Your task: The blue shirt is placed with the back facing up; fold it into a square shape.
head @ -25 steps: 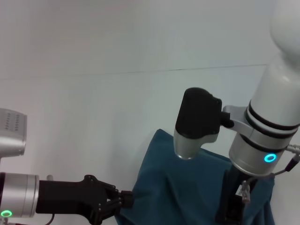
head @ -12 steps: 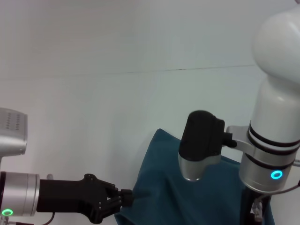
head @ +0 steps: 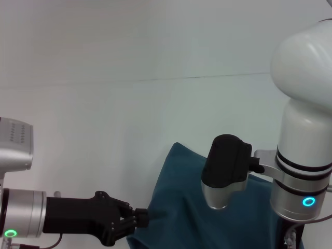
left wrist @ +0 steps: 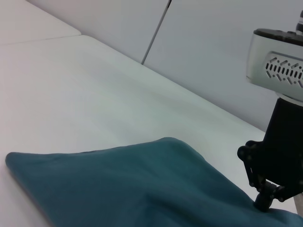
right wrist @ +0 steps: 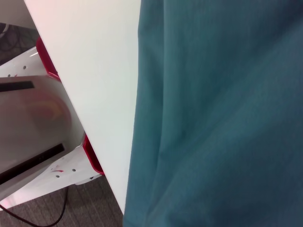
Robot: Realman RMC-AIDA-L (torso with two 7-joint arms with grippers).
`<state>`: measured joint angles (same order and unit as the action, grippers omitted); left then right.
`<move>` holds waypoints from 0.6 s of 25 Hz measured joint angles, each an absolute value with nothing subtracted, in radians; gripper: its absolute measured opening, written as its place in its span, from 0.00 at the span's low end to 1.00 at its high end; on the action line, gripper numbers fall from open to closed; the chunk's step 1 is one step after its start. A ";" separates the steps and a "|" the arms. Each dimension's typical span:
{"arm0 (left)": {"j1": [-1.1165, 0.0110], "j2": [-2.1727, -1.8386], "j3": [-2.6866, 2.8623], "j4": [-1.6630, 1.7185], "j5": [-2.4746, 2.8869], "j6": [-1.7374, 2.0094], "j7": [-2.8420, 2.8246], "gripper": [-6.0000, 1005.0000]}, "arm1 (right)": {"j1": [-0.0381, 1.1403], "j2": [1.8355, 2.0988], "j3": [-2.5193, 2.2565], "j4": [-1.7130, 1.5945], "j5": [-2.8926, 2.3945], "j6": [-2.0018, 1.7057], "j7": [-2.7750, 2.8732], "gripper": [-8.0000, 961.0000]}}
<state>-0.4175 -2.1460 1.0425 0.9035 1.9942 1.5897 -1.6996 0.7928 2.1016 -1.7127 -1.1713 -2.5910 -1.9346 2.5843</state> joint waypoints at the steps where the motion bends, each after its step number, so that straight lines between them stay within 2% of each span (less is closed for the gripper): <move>1: -0.417 -2.146 1.043 0.904 1.994 1.590 -1.700 0.07 | 0.792 2.102 -1.714 -1.171 -2.591 -1.934 2.584 0.02; 6: -0.417 -2.147 1.042 0.903 1.994 1.589 -1.700 0.07 | 0.786 2.096 -1.668 -1.216 -2.519 -1.972 2.530 0.02; 10: -0.414 -2.147 1.038 0.901 1.994 1.589 -1.700 0.07 | 0.780 2.067 -1.581 -1.303 -2.465 -1.991 2.510 0.02; 12: -0.412 -2.147 1.036 0.901 1.994 1.590 -1.700 0.07 | 0.780 2.061 -1.536 -1.336 -2.467 -1.990 2.499 0.02; 15: -0.410 -2.147 1.035 0.900 1.994 1.591 -1.700 0.07 | 0.781 2.076 -1.452 -1.371 -2.494 -1.957 2.464 0.02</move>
